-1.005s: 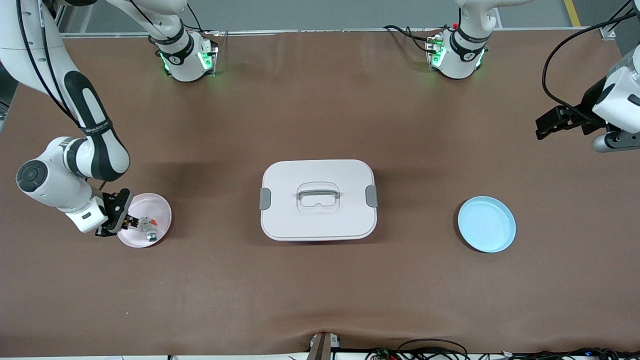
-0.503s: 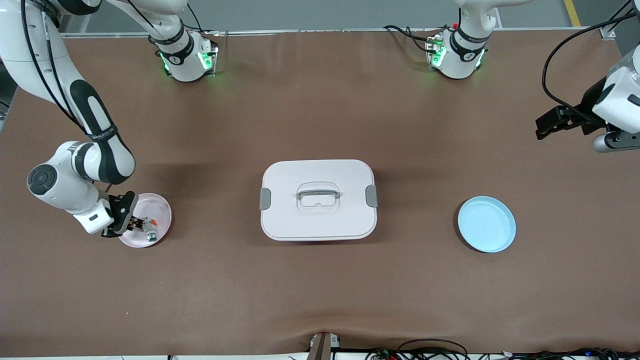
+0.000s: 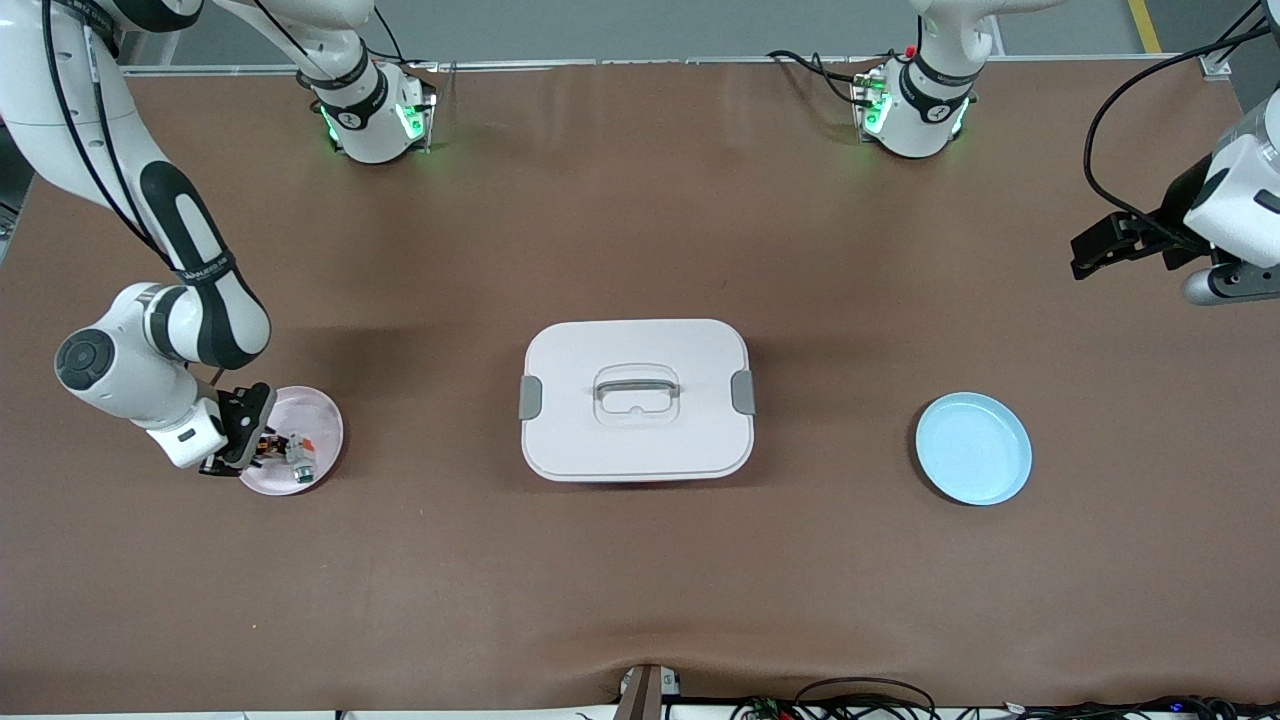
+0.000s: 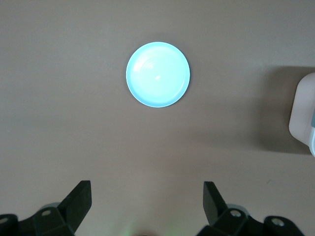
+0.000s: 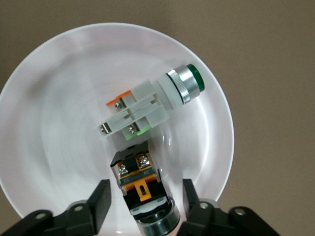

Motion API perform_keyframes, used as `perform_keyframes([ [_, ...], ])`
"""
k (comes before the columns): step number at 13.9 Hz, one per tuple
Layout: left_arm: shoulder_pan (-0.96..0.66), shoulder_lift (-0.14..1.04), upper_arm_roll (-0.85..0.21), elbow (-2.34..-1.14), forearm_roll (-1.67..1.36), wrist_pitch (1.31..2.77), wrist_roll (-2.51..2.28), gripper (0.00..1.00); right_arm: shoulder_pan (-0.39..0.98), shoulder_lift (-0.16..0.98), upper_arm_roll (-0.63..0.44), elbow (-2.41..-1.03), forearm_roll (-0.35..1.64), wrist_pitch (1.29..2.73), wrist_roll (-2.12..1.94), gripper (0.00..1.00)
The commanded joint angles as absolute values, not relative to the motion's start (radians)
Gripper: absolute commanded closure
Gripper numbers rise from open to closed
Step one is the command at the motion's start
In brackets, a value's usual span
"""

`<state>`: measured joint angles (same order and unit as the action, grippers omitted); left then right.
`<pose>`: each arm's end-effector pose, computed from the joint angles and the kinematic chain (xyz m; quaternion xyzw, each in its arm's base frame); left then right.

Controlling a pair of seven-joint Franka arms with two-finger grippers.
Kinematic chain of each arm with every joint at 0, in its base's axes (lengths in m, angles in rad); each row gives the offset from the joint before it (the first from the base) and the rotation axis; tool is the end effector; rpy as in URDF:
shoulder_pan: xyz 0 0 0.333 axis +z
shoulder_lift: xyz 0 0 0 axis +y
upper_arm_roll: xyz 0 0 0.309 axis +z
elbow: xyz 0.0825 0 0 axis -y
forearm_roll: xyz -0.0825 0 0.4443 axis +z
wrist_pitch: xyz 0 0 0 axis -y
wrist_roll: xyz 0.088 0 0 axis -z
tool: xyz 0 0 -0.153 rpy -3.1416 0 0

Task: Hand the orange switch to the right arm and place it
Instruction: 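Open the right gripper and lift away from the white plate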

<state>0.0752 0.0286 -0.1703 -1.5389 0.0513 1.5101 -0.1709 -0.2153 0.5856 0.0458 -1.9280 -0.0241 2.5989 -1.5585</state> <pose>0.6124 -0.0491 0.5661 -0.9986 -0.0387 0.0252 0.0268 0.6588 -0.1117 0.0893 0.7640 0.6438 0.0324 0.0289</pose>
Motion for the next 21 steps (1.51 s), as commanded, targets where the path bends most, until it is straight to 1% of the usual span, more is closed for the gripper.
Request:
perform_keyframes([
  [1, 0.078, 0.021, -0.169, -1.545, 0.035, 1.517, -0.166, 0.0, -0.232, 0.595, 0.063, -1.913, -0.028, 2.592, -1.546, 0.0],
  [3, 0.078, 0.021, -0.169, -1.546, 0.035, 1.516, -0.166, 0.0, -0.232, 0.58, 0.063, -1.91, -0.028, 2.573, -1.519, 0.0],
  [6, 0.078, 0.021, -0.169, -1.548, 0.035, 1.514, -0.166, 0.0, -0.233, 0.555, 0.063, -1.87, -0.028, 2.442, -1.487, 0.0],
  [10, 0.077, 0.02, -0.169, -1.545, 0.035, 1.513, -0.166, 0.0, -0.239, 0.54, 0.063, -1.809, -0.026, 2.338, -1.393, 0.0],
  [14, 0.077, 0.017, -0.182, -1.545, 0.035, 1.511, -0.163, 0.0, -0.239, 0.473, 0.063, -1.752, -0.026, 2.159, -1.084, 0.0],
  [18, 0.077, 0.011, -0.192, -1.545, 0.035, 1.505, -0.153, 0.0, -0.226, 0.376, 0.071, -1.755, -0.026, 2.054, -0.675, 0.0],
  [20, 0.08, 0.011, -0.196, -1.545, 0.035, 1.499, -0.152, 0.0, -0.158, 0.336, 0.071, -1.752, -0.04, 1.991, -0.386, 0.0],
  [21, 0.08, 0.011, -0.196, -1.545, 0.035, 1.499, -0.15, 0.0, -0.131, 0.316, 0.069, -1.755, -0.04, 1.984, -0.292, 0.0],
])
